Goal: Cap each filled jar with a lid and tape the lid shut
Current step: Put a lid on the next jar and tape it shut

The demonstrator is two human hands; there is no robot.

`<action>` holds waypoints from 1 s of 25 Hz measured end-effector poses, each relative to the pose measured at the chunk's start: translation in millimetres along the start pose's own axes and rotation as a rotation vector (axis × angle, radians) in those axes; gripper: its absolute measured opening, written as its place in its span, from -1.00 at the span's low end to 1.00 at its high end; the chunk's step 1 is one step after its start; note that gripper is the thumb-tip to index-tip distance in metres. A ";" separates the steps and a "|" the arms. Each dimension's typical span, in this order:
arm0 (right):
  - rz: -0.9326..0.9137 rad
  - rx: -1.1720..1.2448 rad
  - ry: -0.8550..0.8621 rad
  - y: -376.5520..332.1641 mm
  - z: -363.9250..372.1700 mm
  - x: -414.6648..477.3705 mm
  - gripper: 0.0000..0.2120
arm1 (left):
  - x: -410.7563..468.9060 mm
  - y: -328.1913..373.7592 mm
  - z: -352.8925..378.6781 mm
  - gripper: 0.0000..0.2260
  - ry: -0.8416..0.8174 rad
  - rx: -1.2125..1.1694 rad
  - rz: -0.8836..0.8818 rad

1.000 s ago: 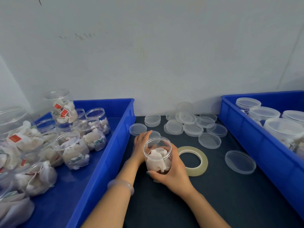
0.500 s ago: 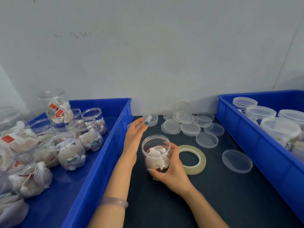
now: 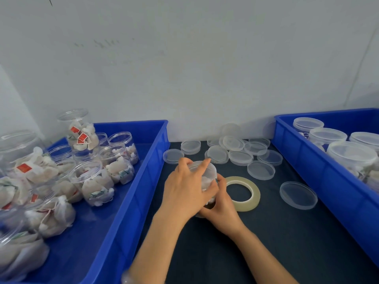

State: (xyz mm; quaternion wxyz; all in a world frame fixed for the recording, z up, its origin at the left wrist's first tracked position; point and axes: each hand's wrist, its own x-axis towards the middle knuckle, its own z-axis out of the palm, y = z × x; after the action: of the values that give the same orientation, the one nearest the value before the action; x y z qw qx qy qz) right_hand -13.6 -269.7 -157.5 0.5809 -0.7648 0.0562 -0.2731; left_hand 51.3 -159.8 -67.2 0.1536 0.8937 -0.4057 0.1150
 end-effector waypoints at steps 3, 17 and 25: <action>-0.050 -0.083 -0.020 0.8 0.7 3.4 -0.13 | 1.3 21.4 5.7 -0.39 0.056 0.172 -0.110; -0.156 -0.118 0.010 3.0 3.3 4.2 -0.28 | 17.4 23.1 10.5 -0.45 -0.003 0.029 -0.157; 0.056 0.176 -0.196 -20.0 -21.2 -0.9 -0.45 | 16.3 -21.2 -11.3 -0.71 -0.188 -0.858 0.123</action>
State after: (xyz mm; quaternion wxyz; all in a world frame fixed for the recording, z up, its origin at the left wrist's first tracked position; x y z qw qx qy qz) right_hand -29.2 -281.1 -135.7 0.6558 -0.7320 -0.0035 -0.1845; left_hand 77.0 -153.6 -55.2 0.4658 0.7298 -0.4814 -0.1365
